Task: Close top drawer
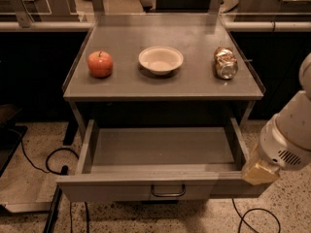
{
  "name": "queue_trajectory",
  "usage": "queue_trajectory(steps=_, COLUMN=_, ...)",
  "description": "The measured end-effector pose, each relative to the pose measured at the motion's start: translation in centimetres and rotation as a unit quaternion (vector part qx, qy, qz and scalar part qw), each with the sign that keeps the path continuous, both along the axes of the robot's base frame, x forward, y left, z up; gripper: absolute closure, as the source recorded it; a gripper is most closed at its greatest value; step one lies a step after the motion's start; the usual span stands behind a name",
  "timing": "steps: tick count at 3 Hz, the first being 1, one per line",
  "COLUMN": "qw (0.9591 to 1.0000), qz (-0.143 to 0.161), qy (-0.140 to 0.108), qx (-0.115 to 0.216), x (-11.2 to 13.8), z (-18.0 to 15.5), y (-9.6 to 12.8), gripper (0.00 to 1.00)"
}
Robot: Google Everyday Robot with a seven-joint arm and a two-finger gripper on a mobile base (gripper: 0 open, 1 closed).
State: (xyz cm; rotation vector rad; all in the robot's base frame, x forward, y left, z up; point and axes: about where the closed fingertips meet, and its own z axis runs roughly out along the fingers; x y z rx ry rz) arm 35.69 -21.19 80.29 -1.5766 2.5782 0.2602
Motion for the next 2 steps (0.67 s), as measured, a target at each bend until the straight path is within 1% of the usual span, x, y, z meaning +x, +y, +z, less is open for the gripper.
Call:
queue_trajectory(steps=1, qw=0.9995, qz=-0.01, qy=0.03, qx=0.006, x=-1.0, z=-3.2, y=0.2, gripper=1.0)
queue_trajectory(steps=2, qw=0.9983, qz=-0.02, qy=0.054, qx=0.01, x=-1.6, z=-5.9, y=0.3, gripper=1.0)
